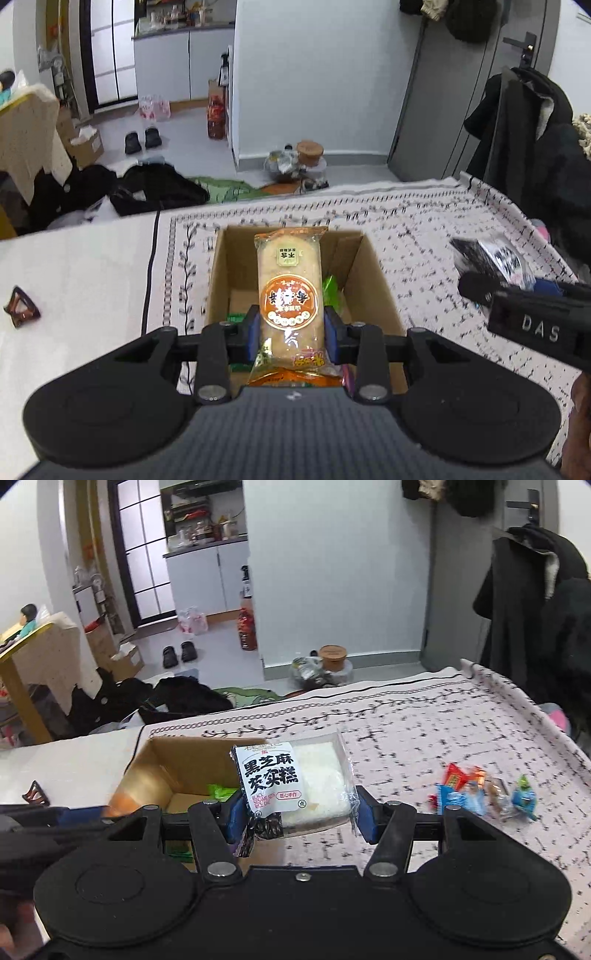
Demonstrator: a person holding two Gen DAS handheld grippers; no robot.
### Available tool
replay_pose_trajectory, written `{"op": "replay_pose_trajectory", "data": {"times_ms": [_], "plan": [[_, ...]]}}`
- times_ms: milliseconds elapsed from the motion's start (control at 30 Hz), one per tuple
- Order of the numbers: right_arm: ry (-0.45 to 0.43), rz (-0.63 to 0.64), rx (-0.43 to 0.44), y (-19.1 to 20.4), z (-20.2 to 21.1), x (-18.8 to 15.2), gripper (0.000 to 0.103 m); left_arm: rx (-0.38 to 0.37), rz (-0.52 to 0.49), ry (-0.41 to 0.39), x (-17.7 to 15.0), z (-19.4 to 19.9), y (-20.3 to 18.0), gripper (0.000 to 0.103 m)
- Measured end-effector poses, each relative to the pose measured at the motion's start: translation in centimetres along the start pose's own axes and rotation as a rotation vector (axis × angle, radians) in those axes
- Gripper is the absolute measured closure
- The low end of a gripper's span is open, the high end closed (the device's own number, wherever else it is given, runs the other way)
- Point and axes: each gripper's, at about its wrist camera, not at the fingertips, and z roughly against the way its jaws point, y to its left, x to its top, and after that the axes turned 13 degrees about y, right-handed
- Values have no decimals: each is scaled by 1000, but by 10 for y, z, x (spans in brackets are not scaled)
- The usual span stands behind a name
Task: Organize snacks
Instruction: 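Carry the yellow cake bar and white cake pack over the box with both tools, then open both tools to drop the cake bar and cake pack into the box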
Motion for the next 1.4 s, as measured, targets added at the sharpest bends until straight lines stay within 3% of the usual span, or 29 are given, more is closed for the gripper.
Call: {"op": "replay_pose_trajectory", "data": {"times_ms": [333,500,667,867,1133,1400], "plan": [[14,6,92,18,-15,8,47,8,93,14,-2,-10,22,60],[22,12,154,28,-22,14,46,-2,107,-16,-3,-6,24,52],[26,26,229,26,-21,23,32,-16,144,-22,-7,-6,31,47],[2,31,223,9,-12,25,30,-11,170,-37,-8,-2,37,30],[16,4,145,-33,-1,14,26,-6,212,-40,-7,5,33,25],[33,-67,47,-86,8,-6,17,-13,149,-92,-2,13,3,13]]}}
